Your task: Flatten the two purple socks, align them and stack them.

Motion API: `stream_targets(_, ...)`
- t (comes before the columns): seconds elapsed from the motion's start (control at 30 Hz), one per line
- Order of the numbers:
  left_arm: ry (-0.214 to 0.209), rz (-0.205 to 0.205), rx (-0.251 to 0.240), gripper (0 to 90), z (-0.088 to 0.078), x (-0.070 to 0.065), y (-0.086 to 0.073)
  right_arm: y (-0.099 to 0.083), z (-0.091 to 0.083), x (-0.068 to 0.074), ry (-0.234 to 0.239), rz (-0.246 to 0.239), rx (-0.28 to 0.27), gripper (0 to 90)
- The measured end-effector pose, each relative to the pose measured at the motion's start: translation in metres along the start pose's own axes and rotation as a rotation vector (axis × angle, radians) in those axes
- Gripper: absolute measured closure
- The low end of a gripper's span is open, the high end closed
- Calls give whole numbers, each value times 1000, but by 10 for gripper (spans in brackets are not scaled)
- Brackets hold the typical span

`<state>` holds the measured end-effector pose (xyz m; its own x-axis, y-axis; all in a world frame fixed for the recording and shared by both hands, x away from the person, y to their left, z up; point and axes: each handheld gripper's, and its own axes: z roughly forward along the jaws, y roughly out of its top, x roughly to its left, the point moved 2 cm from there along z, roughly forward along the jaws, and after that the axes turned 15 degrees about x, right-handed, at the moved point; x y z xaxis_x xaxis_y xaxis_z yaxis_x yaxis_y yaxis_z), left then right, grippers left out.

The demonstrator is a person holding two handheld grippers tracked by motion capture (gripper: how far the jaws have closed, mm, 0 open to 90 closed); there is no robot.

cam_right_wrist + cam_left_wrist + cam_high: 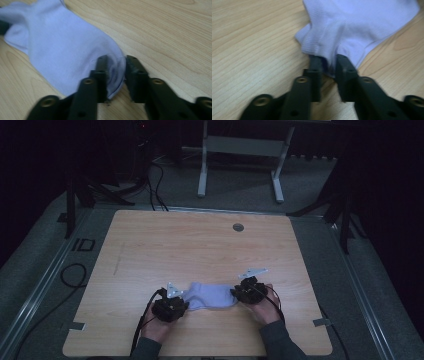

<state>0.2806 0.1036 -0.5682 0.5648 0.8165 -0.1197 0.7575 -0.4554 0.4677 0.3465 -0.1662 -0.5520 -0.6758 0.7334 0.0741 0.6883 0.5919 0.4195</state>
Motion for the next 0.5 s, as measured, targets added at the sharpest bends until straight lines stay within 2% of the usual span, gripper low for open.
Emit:
stream_targets(0.13, 3, 12, -15, 595, -3, -2, 2, -1, -4, 0, 28, 25, -35, 595)
stream_targets(0.27, 5, 5, -21, 547, -3, -2, 2, -2, -9, -2, 36, 26, -56, 566)
stream_targets(0.3, 9, 3, -24, 504, -4, -1, 2, -3, -14, -3, 53, 40, -77, 554)
stream_targets(0.5, 29, -35, -58, 425, -10, 4, 2, -6, -21, -8, 55, 56, -109, 526)
